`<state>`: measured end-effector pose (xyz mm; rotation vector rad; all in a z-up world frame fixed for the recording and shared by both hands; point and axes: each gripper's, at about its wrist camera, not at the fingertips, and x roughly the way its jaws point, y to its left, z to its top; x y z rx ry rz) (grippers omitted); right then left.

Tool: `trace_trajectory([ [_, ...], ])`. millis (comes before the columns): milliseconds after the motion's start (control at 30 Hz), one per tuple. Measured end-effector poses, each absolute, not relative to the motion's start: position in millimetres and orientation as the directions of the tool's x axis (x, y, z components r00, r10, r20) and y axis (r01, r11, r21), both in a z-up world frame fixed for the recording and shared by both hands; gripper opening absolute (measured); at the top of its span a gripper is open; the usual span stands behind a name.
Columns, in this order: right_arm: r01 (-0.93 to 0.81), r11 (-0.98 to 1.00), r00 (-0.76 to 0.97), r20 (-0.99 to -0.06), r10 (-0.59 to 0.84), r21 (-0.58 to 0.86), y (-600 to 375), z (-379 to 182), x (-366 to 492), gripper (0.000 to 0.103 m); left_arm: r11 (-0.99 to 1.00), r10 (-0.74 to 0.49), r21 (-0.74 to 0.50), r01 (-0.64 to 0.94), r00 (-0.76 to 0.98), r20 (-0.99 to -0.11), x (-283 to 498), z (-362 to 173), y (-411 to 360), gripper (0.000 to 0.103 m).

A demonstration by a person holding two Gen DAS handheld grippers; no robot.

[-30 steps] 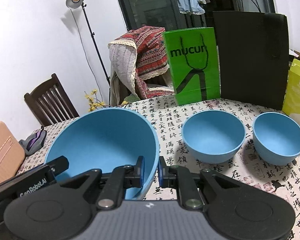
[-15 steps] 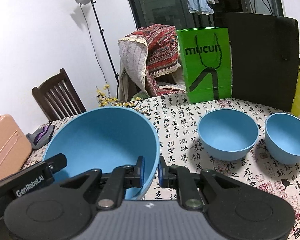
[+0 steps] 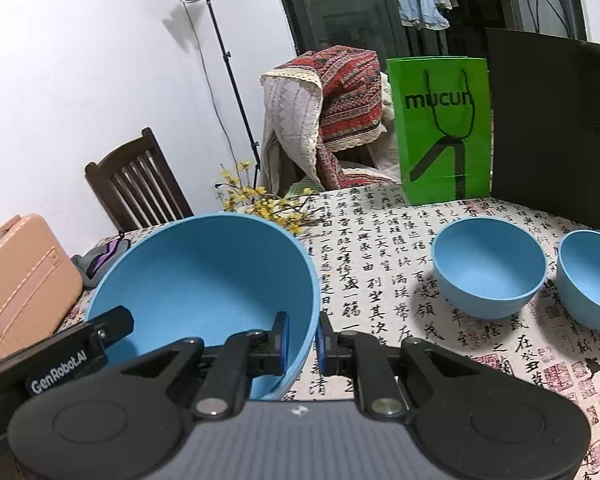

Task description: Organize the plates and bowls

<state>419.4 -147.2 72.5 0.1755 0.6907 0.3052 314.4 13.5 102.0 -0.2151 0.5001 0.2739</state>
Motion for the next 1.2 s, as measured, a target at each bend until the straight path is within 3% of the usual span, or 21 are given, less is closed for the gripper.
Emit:
trace_trajectory([
  [1200,-0.334,0.906,0.676,-0.604,0.422,0.259,-78,69,389,0.013,0.892,0.305,-0.15,-0.426,0.813,-0.496,267,96,76,0.017],
])
